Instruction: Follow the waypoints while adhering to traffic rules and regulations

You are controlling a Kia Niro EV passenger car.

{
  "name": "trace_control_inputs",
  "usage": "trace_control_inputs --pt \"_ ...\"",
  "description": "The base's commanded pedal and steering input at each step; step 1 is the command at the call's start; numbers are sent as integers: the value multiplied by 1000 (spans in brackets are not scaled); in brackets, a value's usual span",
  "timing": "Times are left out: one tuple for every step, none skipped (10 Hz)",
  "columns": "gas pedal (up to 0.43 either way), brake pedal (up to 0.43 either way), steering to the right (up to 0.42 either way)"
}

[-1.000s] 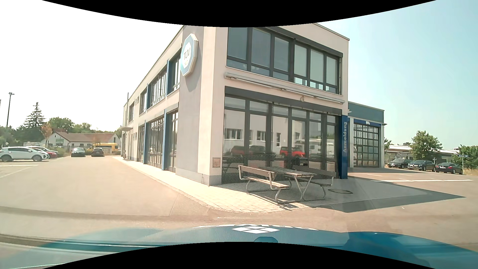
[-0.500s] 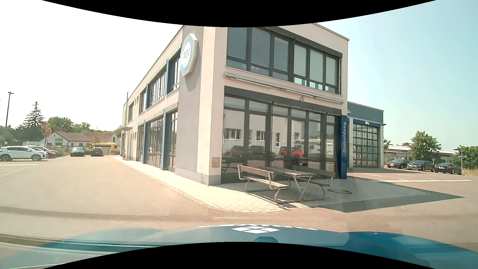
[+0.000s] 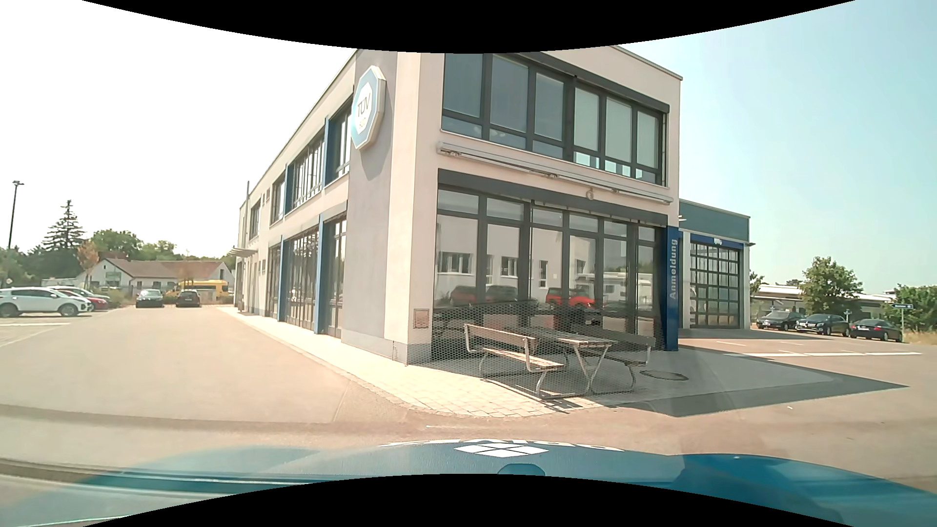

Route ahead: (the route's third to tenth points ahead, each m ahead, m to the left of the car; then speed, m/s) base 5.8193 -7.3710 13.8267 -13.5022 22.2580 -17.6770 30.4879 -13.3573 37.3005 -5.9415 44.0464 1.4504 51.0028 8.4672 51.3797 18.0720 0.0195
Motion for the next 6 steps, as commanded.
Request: trace_control_inputs --pt "0 0 495" --pt "0 0 566" --pt "0 0 643" --pt "87 0 696" --pt "110 0 733" --pt "110 0 769"
